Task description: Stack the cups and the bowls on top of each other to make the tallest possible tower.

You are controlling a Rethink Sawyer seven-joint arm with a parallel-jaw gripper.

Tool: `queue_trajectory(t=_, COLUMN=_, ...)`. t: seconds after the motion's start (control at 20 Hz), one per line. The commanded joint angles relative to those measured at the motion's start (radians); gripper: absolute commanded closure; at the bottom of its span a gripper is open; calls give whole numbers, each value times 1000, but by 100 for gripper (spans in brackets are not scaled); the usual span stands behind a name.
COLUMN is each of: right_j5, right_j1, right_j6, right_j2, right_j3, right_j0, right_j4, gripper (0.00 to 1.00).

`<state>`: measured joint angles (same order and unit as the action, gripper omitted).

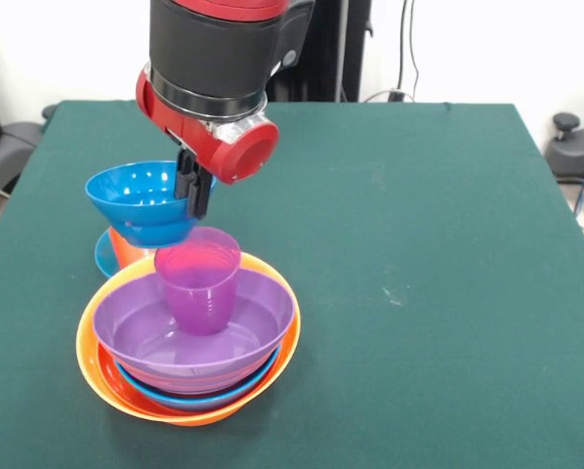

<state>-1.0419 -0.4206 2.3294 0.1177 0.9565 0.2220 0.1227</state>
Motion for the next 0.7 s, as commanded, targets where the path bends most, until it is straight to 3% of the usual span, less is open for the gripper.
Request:
queue_trajectory(t=0.05, right_j5=86, right_j1=40, right_j6=-64, right_j2=-108, right_j3=90, right_j0=-10, right_j4=13, gripper=100)
queue_trajectory(t=0.7, right_j5=113, right_j1=52, right_j6=-60, right_j2=-111, right_j3=80, right_j0=-11, right_j4=9, gripper=100)
